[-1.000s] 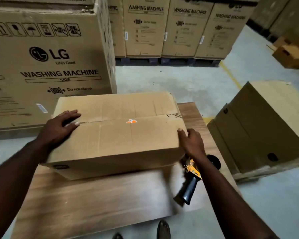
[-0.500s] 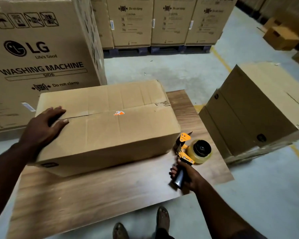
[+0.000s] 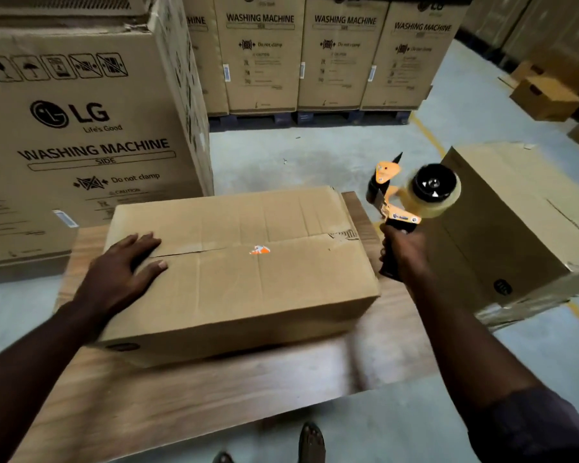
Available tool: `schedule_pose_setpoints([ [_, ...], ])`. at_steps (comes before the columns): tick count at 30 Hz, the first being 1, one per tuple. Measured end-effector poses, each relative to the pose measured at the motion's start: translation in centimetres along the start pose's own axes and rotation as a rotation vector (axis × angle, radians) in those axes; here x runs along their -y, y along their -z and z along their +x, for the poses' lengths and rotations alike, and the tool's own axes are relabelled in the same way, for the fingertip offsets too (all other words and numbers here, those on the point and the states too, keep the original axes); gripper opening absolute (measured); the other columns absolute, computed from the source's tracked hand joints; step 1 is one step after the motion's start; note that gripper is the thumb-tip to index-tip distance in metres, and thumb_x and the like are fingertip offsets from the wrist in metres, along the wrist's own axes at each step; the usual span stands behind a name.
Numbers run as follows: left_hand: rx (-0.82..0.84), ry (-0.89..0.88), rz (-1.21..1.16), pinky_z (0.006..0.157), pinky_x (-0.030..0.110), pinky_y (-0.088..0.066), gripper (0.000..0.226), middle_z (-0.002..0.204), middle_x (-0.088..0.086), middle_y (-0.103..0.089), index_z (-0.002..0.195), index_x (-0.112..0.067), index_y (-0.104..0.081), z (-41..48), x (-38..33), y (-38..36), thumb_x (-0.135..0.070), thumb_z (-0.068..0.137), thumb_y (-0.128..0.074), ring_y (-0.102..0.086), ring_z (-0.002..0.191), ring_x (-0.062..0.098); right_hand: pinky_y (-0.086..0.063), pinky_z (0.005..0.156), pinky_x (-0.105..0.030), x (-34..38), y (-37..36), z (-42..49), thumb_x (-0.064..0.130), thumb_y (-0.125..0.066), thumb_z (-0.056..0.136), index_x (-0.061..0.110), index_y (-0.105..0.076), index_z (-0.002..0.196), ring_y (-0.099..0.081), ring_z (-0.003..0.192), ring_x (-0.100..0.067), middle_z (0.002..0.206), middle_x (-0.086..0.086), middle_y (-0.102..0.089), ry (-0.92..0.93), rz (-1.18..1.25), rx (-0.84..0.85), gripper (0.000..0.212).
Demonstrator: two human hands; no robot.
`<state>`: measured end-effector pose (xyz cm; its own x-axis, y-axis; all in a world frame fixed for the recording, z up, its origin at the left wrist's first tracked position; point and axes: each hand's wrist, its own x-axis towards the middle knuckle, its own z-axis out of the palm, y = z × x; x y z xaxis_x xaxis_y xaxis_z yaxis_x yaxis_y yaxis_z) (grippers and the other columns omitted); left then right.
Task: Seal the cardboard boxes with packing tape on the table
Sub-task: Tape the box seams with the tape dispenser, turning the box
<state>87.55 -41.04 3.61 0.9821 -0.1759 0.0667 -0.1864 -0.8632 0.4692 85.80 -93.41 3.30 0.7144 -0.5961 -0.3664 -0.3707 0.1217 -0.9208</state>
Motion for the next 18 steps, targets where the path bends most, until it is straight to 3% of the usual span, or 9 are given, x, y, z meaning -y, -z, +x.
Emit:
schedule_pose_setpoints([
  [4,0.021,0.022,-0.025,0.113,0.054,-0.035,0.056,0.149,-0.015,-0.050,0.139,-0.043,-0.053,-1.0,-2.5,-0.8,-0.068,0.089,-0.047,-0.037,0.144,0.013,-0.052,0.052,-0.040,6.0,-2.8,-1.7,0.032,-0.077,0.076,0.014,-0.063,0.066,-0.060,0.048,-0.025,0.058,-0.007,-0.063,0.311,-0.186,0.038,0.025],
  [8,-0.157,0.136,-0.070,0.114,0.057,-0.028,0.035,0.134,-0.003,-0.064,0.119,-0.029,-0.071,-1.9,-6.9,-1.5,-0.049,0.097,-0.053,-0.052,0.130,0.016,-0.048,0.047,-0.029,7.3,-6.1,-5.5,0.030,-0.076,0.076,0.012,-0.066,0.063,-0.060,0.042,-0.020,0.051,-0.006,-0.063,0.583,-0.287,0.212,0.025],
  [9,-0.201,0.204,-0.231,0.113,0.053,-0.034,0.027,0.128,0.001,-0.068,0.112,-0.027,-0.074,-1.9,-8.7,-1.4,-0.042,0.100,-0.055,-0.058,0.121,0.013,-0.046,0.044,-0.028,7.3,-7.0,-6.6,0.033,-0.075,0.073,0.018,-0.066,0.063,-0.058,0.042,-0.017,0.049,-0.002,-0.062,0.647,-0.286,0.280,0.020],
  [11,-0.147,0.396,-0.875,0.101,0.044,-0.048,0.027,0.119,0.004,-0.072,0.104,-0.023,-0.073,-2.0,-12.3,-0.4,-0.040,0.102,-0.052,-0.065,0.108,0.009,-0.043,0.043,-0.025,6.8,-8.8,-8.2,0.034,-0.075,0.070,0.025,-0.068,0.063,-0.056,0.046,-0.005,0.049,0.006,-0.062,0.777,-0.282,0.422,0.013],
  [13,0.079,0.598,-1.581,0.092,0.038,-0.051,0.043,0.110,0.007,-0.074,0.108,-0.015,-0.070,-2.4,-14.4,0.5,-0.051,0.098,-0.050,-0.066,0.107,0.019,-0.046,0.047,-0.035,5.7,-11.0,-8.9,0.033,-0.077,0.073,0.012,-0.069,0.063,-0.053,0.057,-0.004,0.053,-0.004,-0.062,0.904,-0.305,0.503,0.024],
  [14,0.157,0.653,-1.790,0.086,0.035,-0.054,0.048,0.103,0.008,-0.074,0.106,-0.011,-0.072,-2.9,-15.1,0.9,-0.053,0.094,-0.052,-0.067,0.100,0.022,-0.046,0.049,-0.041,5.2,-12.0,-9.3,0.034,-0.077,0.074,0.005,-0.068,0.064,-0.051,0.059,-0.007,0.056,-0.014,-0.061,0.953,-0.315,0.529,0.032],
  [17,0.111,0.649,-2.035,0.067,0.029,-0.058,0.027,0.090,0.011,-0.074,0.087,-0.006,-0.079,-4.8,-15.9,0.7,-0.031,0.085,-0.068,-0.069,0.076,0.022,-0.047,0.051,-0.044,4.3,-14.2,-11.1,0.036,-0.078,0.073,0.004,-0.068,0.066,-0.056,0.057,-0.011,0.057,-0.014,-0.061,1.023,-0.349,0.644,0.034],
  [18,0.073,0.621,-2.099,0.065,0.029,-0.058,0.019,0.090,0.012,-0.074,0.083,-0.006,-0.080,-5.4,-15.9,0.7,-0.020,0.071,-0.082,-0.070,0.073,0.022,-0.047,0.051,-0.044,4.0,-14.6,-11.3,0.035,-0.077,0.073,0.006,-0.068,0.066,-0.057,0.056,-0.014,0.057,-0.012,-0.061,1.026,-0.353,0.679,0.032],
])
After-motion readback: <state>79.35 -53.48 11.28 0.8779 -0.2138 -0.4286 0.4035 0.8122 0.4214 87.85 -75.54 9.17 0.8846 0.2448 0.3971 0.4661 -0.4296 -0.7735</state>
